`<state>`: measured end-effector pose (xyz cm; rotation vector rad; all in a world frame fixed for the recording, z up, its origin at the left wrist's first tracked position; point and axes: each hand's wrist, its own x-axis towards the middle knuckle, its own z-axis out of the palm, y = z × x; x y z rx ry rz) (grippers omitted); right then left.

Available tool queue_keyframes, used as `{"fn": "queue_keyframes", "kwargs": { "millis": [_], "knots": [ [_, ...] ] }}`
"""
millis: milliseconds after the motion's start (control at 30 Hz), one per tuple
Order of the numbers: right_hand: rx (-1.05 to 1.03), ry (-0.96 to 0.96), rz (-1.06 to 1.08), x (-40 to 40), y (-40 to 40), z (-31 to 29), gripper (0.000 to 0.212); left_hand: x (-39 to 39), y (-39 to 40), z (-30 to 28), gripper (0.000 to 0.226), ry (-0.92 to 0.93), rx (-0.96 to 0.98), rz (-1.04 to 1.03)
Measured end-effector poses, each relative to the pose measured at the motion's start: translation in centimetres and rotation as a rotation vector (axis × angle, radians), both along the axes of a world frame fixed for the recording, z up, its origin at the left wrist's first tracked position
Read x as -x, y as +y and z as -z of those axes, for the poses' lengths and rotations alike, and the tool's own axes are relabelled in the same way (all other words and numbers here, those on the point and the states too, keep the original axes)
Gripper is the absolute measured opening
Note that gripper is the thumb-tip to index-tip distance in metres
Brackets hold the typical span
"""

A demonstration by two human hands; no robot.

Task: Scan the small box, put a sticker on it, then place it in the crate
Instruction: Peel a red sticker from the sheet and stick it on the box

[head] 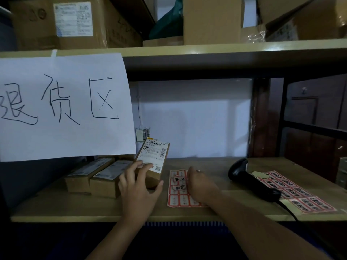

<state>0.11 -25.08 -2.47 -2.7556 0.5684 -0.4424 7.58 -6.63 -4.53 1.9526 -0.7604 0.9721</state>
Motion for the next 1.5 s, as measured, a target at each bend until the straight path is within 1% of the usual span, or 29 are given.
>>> {"fn": "queue_keyframes", "kwargs": {
  "millis": [133,233,400,533,800,900,1000,1100,1200,1333,1433,1500],
  "knots": [
    [-0.011,-0.021,-0.002,0.0,-0.1,0.1,0.027,0.0,-0.1,0.0,0.06,-0.005,-0.009,0.006],
    [-0.01,-0.033,0.003,-0.1,-0.2,0.2,0.034,0.0,-0.1,-0.1,0.06,0.013,-0.011,0.005],
    [0.088,-0.013,0.054,-0.2,-0.3,0.4,0.04,-0.1,-0.1,0.1,0.059,0.004,-0.007,0.007],
    [0.089,-0.011,0.073,-0.2,-0.1,0.6,0.043,-0.1,0.0,0.1,0.061,0.004,-0.01,0.0],
    [0.001,-0.05,0.04,0.3,0.1,0.3,0.028,0.0,-0.1,0.0,0.061,-0.009,-0.023,-0.01],
    [-0.101,-0.119,0.058,0.6,0.0,0.2,0.022,-0.1,-0.1,0.0,0.061,-0.006,-0.024,-0.004],
    [-0.137,-0.33,0.115,0.9,0.1,-0.4,0.017,0.0,0.0,0.0,0.061,-0.026,-0.02,-0.004],
    [-0.184,-0.534,0.029,0.7,1.2,-1.6,0.015,0.2,0.0,0.0,0.061,-0.075,-0.011,-0.007],
    [-0.311,-0.672,-0.101,0.7,3.5,-3.7,0.019,0.4,0.0,0.1,0.057,-0.17,0.015,-0.009],
    [-0.601,-0.742,-0.26,1.8,6.6,-6.7,0.026,0.7,0.0,0.0,0.053,-0.283,0.027,-0.019],
    [-0.768,-0.76,-0.27,2.6,7.8,-7.9,0.033,1.0,-0.2,0.0,0.047,-0.335,0.016,-0.017],
    [-0.871,-0.785,-0.255,3.1,8.1,-8.2,0.031,1.3,-0.5,0.0,0.046,-0.347,0.006,-0.013]
  ]
}}
